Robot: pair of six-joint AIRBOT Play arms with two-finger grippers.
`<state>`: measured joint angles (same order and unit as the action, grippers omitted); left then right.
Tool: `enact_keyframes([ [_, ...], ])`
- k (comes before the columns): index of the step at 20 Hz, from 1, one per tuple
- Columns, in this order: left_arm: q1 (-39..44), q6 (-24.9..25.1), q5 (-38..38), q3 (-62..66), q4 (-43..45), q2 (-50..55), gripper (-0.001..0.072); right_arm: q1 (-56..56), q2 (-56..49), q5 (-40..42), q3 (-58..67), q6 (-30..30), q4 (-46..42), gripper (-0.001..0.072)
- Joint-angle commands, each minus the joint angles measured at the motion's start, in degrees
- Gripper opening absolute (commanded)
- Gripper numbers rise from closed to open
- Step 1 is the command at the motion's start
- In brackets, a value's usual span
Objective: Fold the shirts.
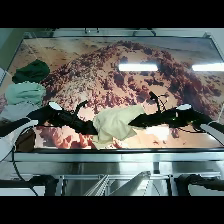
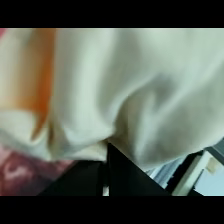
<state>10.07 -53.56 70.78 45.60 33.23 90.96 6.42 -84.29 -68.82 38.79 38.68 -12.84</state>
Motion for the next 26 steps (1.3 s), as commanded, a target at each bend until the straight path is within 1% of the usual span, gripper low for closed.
enact_keyframes([
  [1,-1.2,4.7,8.1,3.4,-8.2,1.0,0.0027,-0.3,0.7,-6.4,1.1,-1.2,1.5,0.002],
  [2,-2.2,4.6,10.6,5.1,-8.5,-1.0,0.0026,-1.0,1.9,-9.2,1.9,-1.1,1.6,0.002],
  [4,-5.4,2.5,15.9,8.8,-10.6,-7.4,0.0026,-4.4,6.6,-14.9,4.5,0.9,1.6,0.0019],
  [6,-10.2,1.6,22.3,13.8,-17.0,-16.4,0.0027,-10.0,14.3,-17.8,8.4,3.3,4.1,0.0019],
  [8,-15.6,1.0,24.5,18.6,-25.7,-26.6,0.0028,-17.2,24.8,-18.1,12.9,3.3,14.6,0.0019],
  [9,-18.4,0.4,24.0,21.2,-28.5,-32.1,0.0029,-20.5,29.7,-18.0,15.4,2.6,19.6,0.002],
  [10,-20.6,-0.1,23.0,23.8,-28.8,-36.8,0.003,-23.6,34.7,-17.5,18.4,2.0,22.8,0.002],
  [12,-24.0,-1.4,21.6,28.9,-28.6,-44.7,0.0031,-27.9,43.2,-13.9,23.8,2.0,22.9,0.002],
  [14,-26.3,-3.0,21.7,34.0,-28.6,-49.9,0.0031,-30.4,51.3,-8.3,27.1,2.0,22.4,0.002],
  [17,-29.1,-3.2,19.1,39.3,-28.3,-53.4,0.0032,-31.3,59.2,-0.2,28.2,2.4,15.2,0.002],
  [19,-30.0,-3.8,19.2,38.9,-28.3,-52.7,0.0032,-31.3,59.8,0.7,28.2,4.9,11.5,0.002],
  [21,-29.2,-4.2,19.6,35.2,-28.2,-49.2,0.0032,-31.2,56.3,0.5,28.0,5.8,8.9,0.002],
  [23,-25.9,-3.4,19.2,30.2,-27.2,-43.5,0.0032,-31.1,49.0,-2.3,27.9,9.0,6.3,0.002],
  [24,-23.7,-3.3,18.5,27.9,-24.4,-40.1,0.0032,-30.2,44.6,-3.8,27.4,10.4,5.1,0.002],
  [26,-18.8,-3.3,15.9,23.4,-17.3,-31.7,0.003,-26.2,34.1,-4.7,25.6,15.1,1.2,0.0021],
])
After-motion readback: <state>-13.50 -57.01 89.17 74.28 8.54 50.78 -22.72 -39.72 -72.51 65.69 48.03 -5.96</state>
